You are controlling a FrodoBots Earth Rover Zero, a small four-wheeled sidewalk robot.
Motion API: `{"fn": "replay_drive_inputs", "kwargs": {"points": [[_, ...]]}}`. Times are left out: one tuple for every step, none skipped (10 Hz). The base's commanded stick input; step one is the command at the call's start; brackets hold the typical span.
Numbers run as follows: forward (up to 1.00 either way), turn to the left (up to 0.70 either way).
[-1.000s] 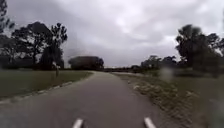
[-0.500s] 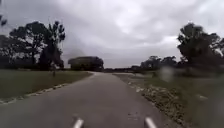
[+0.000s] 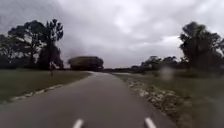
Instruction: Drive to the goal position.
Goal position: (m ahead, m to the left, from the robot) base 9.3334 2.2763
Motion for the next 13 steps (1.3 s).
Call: {"fn": "replay_drive_inputs", "kwargs": {"points": [[0.84, 0.03], [0.84, 0.03], [0.84, 0.03], [0.84, 0.03], [0.84, 0.03], [0.84, 0.03], [0.84, 0.03], [0.84, 0.03], [0.84, 0.03], [0.84, 0.03], [0.84, 0.03], [0.84, 0.03], [0.84, 0.03]]}}
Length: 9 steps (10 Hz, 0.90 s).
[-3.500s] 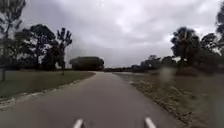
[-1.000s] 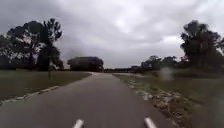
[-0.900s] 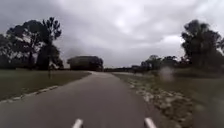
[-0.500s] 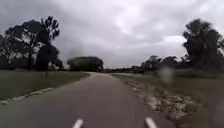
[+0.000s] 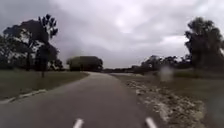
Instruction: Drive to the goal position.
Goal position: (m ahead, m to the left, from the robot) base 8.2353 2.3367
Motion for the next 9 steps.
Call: {"fn": "replay_drive_inputs", "kwargs": {"points": [[0.84, 0.03], [0.84, 0.03], [0.84, 0.03], [0.84, 0.03], [0.84, 0.03], [0.84, 0.03], [0.84, 0.03], [0.84, 0.03], [0.84, 0.03]]}}
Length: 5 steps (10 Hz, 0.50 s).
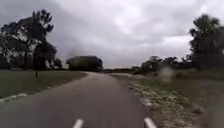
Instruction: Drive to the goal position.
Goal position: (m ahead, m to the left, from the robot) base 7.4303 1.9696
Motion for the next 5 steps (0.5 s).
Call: {"fn": "replay_drive_inputs", "kwargs": {"points": [[0.84, 0.03], [0.84, 0.03], [0.84, 0.03], [0.84, 0.03], [0.84, 0.03]]}}
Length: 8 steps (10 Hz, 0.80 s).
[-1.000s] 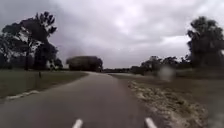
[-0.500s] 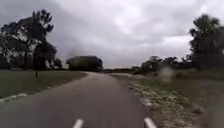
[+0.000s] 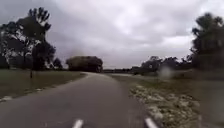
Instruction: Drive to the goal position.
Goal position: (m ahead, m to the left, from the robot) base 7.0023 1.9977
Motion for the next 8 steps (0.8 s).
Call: {"fn": "replay_drive_inputs", "kwargs": {"points": [[0.84, 0.03], [0.84, 0.05], [0.84, 0.26], [0.84, 0.33], [0.84, 0.3], [0.84, 0.03], [0.84, 0.03], [0.84, 0.03]]}}
